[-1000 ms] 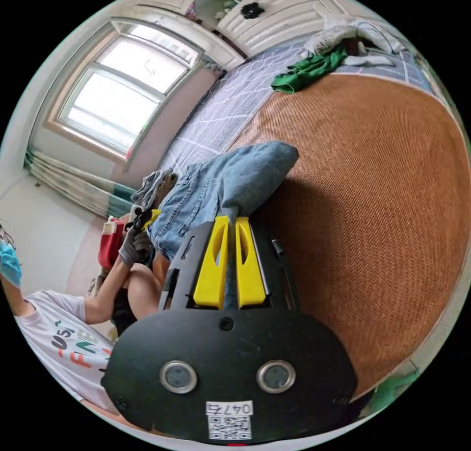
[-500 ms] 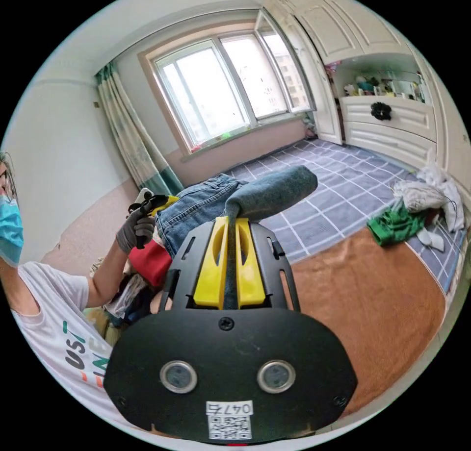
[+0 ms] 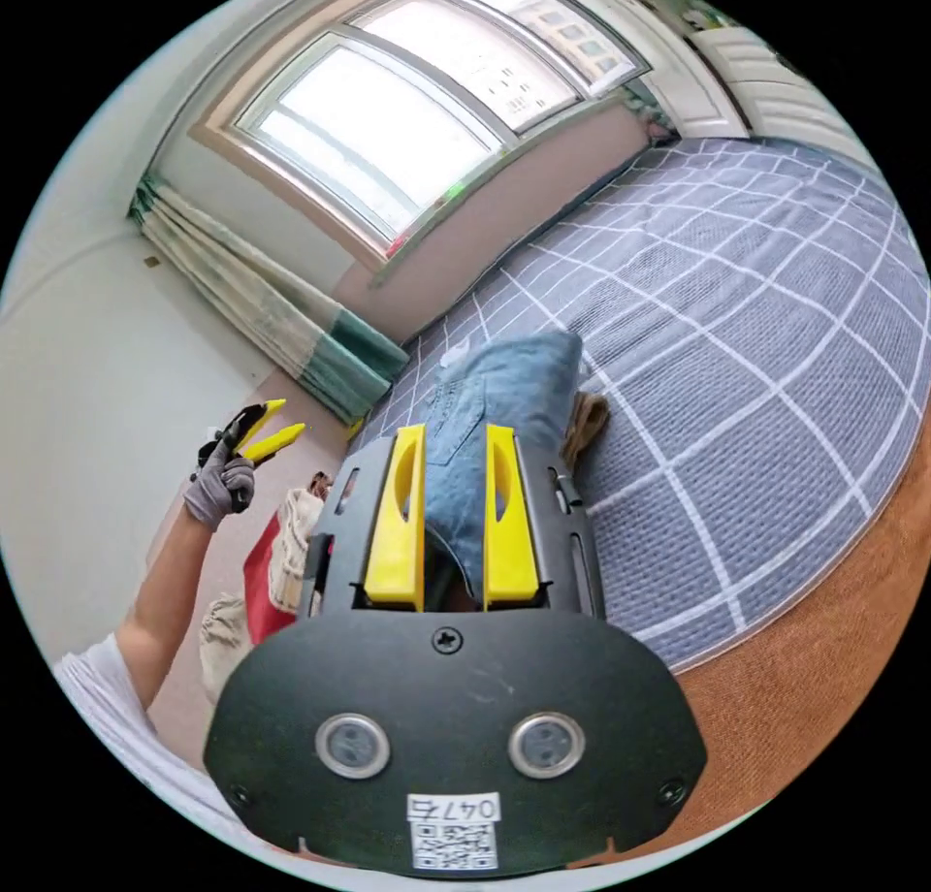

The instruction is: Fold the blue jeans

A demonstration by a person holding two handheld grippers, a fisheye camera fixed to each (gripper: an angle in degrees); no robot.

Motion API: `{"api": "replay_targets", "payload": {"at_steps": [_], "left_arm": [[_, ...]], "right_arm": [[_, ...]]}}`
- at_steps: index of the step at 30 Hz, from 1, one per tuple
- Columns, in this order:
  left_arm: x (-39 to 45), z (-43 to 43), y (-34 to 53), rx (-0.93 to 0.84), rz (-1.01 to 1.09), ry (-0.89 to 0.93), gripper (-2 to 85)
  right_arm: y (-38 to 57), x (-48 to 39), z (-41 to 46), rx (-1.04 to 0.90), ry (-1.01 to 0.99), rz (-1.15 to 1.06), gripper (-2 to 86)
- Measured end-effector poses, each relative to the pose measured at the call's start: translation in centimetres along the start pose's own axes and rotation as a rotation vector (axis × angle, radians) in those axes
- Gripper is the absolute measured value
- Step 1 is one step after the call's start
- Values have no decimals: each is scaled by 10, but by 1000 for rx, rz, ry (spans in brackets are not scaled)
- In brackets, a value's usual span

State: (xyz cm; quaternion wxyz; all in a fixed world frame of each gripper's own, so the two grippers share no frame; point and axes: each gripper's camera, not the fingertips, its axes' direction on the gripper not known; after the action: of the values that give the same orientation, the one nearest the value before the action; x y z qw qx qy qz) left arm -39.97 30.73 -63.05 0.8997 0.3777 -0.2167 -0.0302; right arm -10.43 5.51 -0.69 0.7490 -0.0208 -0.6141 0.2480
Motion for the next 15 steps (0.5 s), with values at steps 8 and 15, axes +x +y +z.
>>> {"api": "replay_targets", "payload": {"at_steps": [8, 15], "left_arm": [[143, -167, 17, -57, 525, -61, 89], [277, -325, 144, 56, 852, -40, 40]], "right_arm": [[169, 41, -202, 52, -125, -6, 2], [290, 4, -305, -12, 130, 5, -8]]}}
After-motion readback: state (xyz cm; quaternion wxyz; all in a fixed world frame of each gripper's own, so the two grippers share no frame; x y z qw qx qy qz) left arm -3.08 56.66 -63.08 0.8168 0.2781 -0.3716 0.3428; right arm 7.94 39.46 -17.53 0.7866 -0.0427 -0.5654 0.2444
